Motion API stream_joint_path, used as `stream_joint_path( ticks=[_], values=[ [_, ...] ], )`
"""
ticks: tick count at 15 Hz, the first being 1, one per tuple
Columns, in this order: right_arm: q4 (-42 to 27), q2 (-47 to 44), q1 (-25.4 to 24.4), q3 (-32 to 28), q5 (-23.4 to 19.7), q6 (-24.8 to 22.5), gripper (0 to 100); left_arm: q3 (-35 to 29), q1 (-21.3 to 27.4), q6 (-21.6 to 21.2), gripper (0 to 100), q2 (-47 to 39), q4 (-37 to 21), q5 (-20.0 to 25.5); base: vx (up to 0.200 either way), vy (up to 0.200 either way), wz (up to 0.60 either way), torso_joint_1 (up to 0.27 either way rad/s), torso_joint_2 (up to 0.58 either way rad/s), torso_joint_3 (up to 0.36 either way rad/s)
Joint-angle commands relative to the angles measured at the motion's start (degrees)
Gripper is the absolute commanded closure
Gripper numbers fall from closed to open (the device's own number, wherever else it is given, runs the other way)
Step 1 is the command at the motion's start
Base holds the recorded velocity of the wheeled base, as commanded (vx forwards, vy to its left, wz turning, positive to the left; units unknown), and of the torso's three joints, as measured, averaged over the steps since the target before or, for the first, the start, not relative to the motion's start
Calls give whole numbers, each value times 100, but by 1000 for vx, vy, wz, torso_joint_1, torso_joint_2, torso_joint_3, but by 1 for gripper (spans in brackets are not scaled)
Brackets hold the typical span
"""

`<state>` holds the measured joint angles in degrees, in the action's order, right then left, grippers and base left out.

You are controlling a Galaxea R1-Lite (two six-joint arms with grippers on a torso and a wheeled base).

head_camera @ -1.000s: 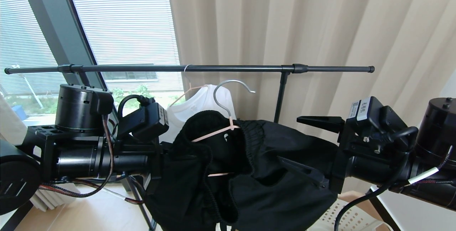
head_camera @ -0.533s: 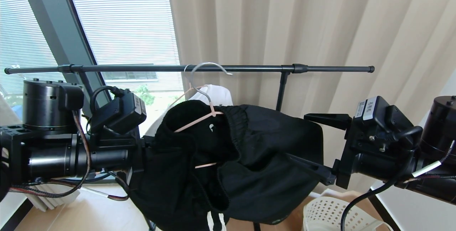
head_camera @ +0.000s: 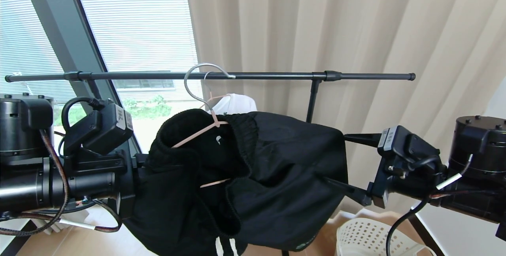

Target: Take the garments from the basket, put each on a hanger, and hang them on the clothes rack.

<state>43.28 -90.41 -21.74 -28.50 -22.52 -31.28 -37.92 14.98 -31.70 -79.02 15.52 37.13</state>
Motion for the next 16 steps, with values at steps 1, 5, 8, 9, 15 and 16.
stream_joint_path(
  ticks=[1, 5, 8, 9, 15, 16],
  values=[
    [23, -443, 99, 11, 2, -150, 0, 84, -13, 23, 100, 176, 4, -4, 0, 0, 0, 0, 0, 0],
    [32, -610, 152, 73, 2, -414, 0, 75, -13, 32, 100, 255, 4, -83, 0, 0, 0, 0, 0, 0],
    [49, -601, 152, 29, -16, -396, 100, 92, 5, 32, 100, 247, 4, -119, 0, 0, 0, 0, 0, 0],
    [49, -601, 205, 20, -16, -396, 100, 84, 5, 32, 100, 247, 4, -119, 0, 0, 0, 0, 0, 0],
    [49, -680, 838, -138, -7, -414, 100, 48, -4, 32, 100, 247, 13, -127, 0, 0, 0, 0, 0, 0],
    [49, -750, 934, -200, -7, -414, 100, 48, -13, 32, 100, 247, 13, -127, 0, 0, 0, 0, 0, 0]
  ],
)
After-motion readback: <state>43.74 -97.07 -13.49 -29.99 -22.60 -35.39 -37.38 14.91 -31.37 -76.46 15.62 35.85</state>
